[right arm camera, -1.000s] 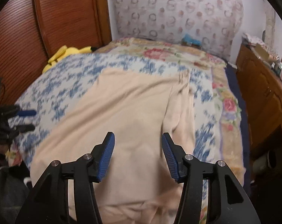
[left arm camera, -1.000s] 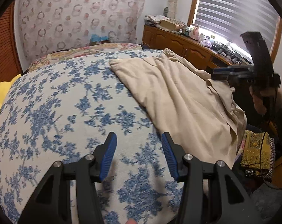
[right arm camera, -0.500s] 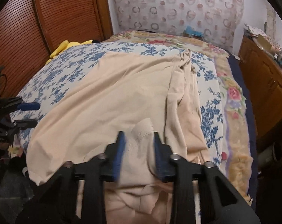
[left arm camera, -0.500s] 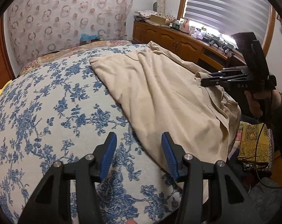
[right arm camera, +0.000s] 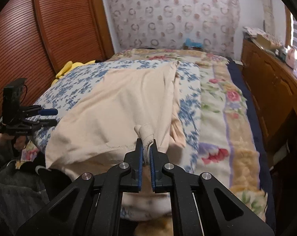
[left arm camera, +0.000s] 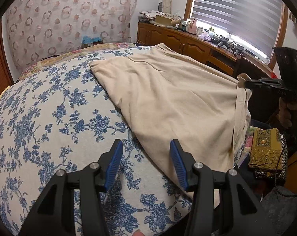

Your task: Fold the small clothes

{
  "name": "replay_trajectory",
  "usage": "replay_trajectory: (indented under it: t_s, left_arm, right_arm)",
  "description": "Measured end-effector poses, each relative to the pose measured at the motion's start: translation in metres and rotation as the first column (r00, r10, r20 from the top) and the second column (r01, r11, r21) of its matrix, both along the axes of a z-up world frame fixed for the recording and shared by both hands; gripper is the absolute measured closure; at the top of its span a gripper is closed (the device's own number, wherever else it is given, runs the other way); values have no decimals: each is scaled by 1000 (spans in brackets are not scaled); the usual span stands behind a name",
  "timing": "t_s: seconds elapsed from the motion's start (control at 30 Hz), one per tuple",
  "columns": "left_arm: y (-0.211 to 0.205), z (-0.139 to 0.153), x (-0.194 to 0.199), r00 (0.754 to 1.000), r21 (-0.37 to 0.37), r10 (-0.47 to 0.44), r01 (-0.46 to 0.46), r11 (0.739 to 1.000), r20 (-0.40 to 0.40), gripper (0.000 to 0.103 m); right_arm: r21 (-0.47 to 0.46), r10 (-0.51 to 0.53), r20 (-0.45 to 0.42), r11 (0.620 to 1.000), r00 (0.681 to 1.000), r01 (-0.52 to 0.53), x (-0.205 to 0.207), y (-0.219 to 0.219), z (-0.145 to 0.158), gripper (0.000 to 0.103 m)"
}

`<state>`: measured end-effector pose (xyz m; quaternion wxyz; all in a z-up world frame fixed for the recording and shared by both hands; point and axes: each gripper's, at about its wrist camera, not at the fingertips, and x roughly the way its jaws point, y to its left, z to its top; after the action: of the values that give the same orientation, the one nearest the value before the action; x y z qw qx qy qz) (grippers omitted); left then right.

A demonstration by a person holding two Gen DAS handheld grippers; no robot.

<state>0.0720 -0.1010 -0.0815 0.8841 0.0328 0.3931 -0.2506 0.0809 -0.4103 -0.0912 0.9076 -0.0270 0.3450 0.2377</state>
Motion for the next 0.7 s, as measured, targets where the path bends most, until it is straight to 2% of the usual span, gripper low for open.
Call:
replay_trajectory:
  t_s: [0.3,0.37,0.43,0.47,0.63,0.7]
  left_arm:
    - [-13,-3,-7,999,11,-34,34,999,-11,54]
    - [-14,-4,-8,999,10,-38,39,999,-17,54]
    - [-16,-7,-9,999,10,-43,43,999,-24,54]
    - [-18,-9,-11,998,11,-48,49,999,-30,54]
    - [-23,-16,-16,996,22,-67,68,997,-51,54]
    - [-24,-19,-18,996,24,-68,69,997,-57,54]
  right_arm:
    - [-10,-30,-65,1000,997,29,-12,-8,-21,96]
    - [-9,-39,-54,999,998,39,-15,-11,-18,92]
    - [4,-61,-22,998,998,61,-17,-15,-11,74]
    - [14,-66,-11,998,998,66,-18,-16,-9,71]
    - [77,-65,62,995,996,60,-18,-9,8,65]
    - [71,-80,66,995,995,75,-12,-4,7,64]
